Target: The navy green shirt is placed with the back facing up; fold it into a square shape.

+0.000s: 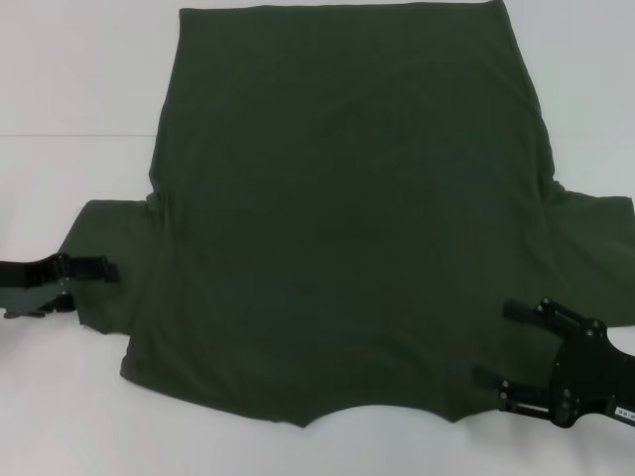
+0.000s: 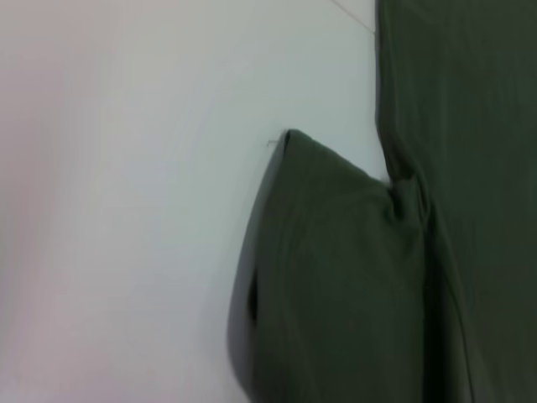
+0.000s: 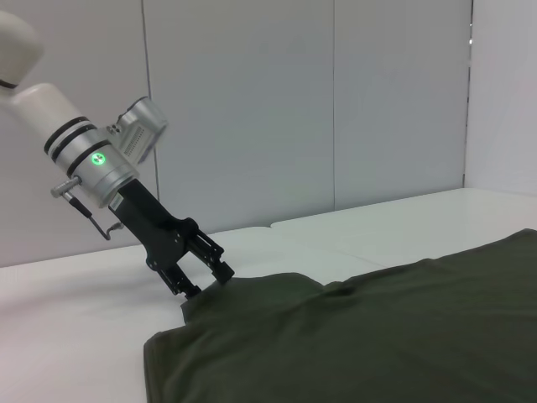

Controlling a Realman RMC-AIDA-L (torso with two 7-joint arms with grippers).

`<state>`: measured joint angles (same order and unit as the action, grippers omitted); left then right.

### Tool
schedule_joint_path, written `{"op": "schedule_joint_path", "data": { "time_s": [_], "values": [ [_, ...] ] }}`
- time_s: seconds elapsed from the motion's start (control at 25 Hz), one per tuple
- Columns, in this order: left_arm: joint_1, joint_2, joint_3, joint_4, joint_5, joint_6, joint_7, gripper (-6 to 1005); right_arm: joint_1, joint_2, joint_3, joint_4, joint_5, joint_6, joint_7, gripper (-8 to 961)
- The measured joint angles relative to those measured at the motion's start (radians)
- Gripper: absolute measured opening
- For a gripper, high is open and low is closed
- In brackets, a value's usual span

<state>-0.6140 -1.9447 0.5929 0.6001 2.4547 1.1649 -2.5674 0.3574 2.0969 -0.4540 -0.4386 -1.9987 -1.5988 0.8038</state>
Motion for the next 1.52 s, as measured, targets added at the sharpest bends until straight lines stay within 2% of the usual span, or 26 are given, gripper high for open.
{"op": "schedule_joint_path", "data": {
  "time_s": [0.24,1.0,1.24,1.48,1.52],
  "values": [
    [-0.024,0.001,0.0,0.001,0.055,0.005,-0.016,780,0.0,0.0,0.0,0.0,0.0,-0.002,0.0,946],
    [-0.044,-0.008,0.005,-0.002,0.057,0.008,-0.015,763,0.0,0.0,0.0,0.0,0.0,-0.003,0.0,947],
    [-0.043,0.001,0.061,0.003,0.063,0.006,-0.015,757,0.0,0.0,0.0,0.0,0.0,-0.002,0.0,947],
    [-0.053,-0.008,0.077,0.012,0.102,-0.008,-0.022,752,0.001,0.0,0.0,0.0,0.001,-0.005,0.0,946],
    [-0.055,-0.008,0.077,0.012,0.102,-0.01,-0.022,640,0.001,0.0,0.0,0.0,0.002,-0.005,0.0,946]
  ]
}}
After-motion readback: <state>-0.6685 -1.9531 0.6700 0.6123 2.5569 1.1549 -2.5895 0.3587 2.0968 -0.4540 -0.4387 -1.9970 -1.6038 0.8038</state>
